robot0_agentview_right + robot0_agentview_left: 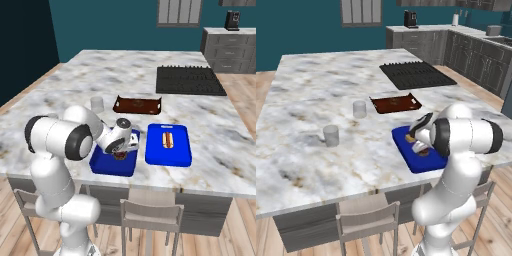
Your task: Take the cakes from the fridge and place them on the empty tray on the dining counter.
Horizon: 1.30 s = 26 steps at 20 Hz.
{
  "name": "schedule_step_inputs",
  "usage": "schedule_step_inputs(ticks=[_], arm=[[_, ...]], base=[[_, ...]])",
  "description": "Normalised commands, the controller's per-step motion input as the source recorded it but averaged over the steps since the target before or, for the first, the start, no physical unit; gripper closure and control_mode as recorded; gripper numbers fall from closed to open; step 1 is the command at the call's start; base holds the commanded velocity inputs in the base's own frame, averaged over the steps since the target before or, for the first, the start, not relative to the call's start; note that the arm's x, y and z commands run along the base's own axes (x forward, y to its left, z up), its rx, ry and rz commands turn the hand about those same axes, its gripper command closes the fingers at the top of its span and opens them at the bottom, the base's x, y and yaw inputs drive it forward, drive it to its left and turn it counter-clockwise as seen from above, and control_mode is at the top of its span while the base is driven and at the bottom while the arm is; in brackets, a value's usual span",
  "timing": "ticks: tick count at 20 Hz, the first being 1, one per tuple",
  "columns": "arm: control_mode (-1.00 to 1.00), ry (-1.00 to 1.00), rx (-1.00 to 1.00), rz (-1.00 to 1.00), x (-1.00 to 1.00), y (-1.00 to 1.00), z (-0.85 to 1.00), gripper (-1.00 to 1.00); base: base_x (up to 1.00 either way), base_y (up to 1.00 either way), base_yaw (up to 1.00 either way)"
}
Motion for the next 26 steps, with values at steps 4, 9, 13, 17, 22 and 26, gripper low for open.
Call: schedule_step_inputs(ticks=[4,9,13,17,22,26], arm=[[-1.0,-0.17,0.0,0.0,-0.7,0.0,-0.16,-1.0],[-1.0,-0.01,0.0,0.0,-0.06,0.0,0.13,-1.0],[-1.0,0.0,0.0,0.0,0.0,0.0,0.78,-1.0],[-1.0,-0.01,0.03,0.0,-0.01,-0.02,1.0,-1.0],[-1.0,-0.12,0.06,-0.01,-0.31,-0.21,0.96,-1.0],[-1.0,-0.41,0.1,-0.05,-0.83,-0.54,0.79,-1.0]], base=[[0.0,0.0,0.0],[0.0,0.0,0.0],[0.0,0.0,0.0],[0.0,0.0,0.0],[0.0,0.0,0.0],[0.0,0.0,0.0]])
